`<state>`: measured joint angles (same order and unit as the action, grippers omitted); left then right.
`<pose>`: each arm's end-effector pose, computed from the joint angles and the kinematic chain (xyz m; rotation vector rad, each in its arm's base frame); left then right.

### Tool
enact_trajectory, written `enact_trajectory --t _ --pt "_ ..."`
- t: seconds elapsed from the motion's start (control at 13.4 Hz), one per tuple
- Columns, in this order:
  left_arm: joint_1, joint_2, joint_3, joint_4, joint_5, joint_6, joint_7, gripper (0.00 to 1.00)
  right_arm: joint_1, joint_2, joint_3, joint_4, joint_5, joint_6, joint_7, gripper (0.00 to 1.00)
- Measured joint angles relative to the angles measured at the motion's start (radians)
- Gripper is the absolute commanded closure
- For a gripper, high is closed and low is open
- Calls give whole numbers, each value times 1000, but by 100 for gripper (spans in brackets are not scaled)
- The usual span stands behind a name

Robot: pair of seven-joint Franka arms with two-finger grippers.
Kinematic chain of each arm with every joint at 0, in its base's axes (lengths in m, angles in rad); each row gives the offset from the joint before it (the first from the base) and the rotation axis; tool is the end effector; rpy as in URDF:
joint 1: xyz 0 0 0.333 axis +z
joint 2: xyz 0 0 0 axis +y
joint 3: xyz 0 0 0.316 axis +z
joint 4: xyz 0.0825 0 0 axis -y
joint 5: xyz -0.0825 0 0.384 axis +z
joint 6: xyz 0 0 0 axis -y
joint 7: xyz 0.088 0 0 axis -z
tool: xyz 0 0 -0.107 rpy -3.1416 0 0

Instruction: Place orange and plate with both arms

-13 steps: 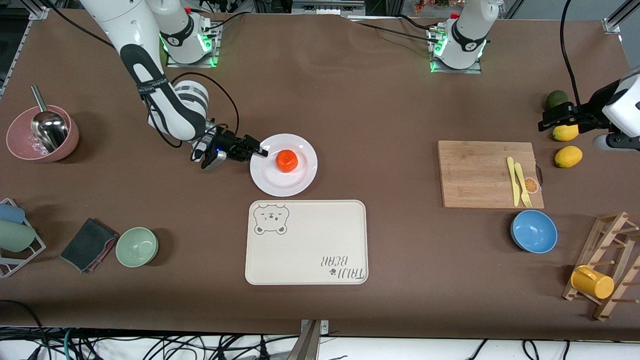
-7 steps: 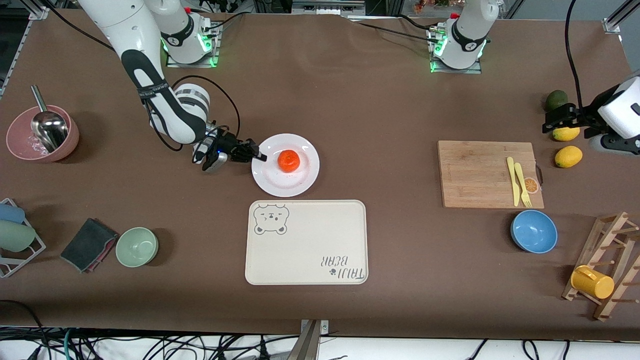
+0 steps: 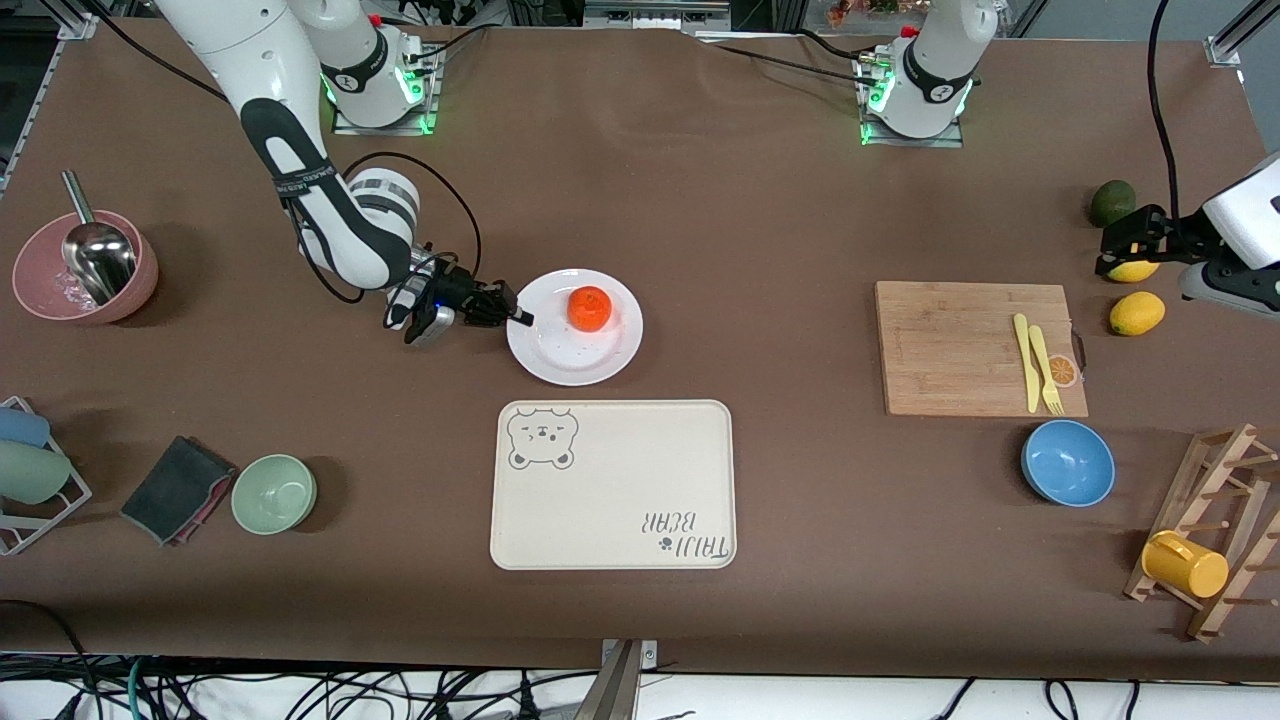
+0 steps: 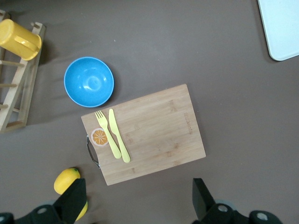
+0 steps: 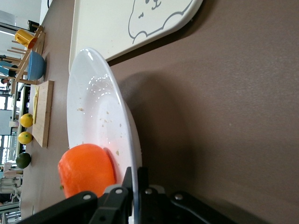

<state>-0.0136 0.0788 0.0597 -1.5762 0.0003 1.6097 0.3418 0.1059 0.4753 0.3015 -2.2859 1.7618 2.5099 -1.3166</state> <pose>0.5792 0.0255 0.5806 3.1027 -0.4623 -0.0710 0.4494 0.1987 0.1312 -2.2412 -0.0307 -0.2119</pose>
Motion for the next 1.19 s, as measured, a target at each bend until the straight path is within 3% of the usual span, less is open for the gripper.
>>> enact_trajectory --t 0.52,0.97,1.19 --pt "5 1 2 6 -19 58 0 0 -3 1 0 32 32 -1 94 100" --pt "8 3 2 6 -20 59 1 0 0 6 0 145 32 -1 275 100" --pt "9 5 2 6 -20 59 1 0 0 62 0 258 32 -1 363 100"
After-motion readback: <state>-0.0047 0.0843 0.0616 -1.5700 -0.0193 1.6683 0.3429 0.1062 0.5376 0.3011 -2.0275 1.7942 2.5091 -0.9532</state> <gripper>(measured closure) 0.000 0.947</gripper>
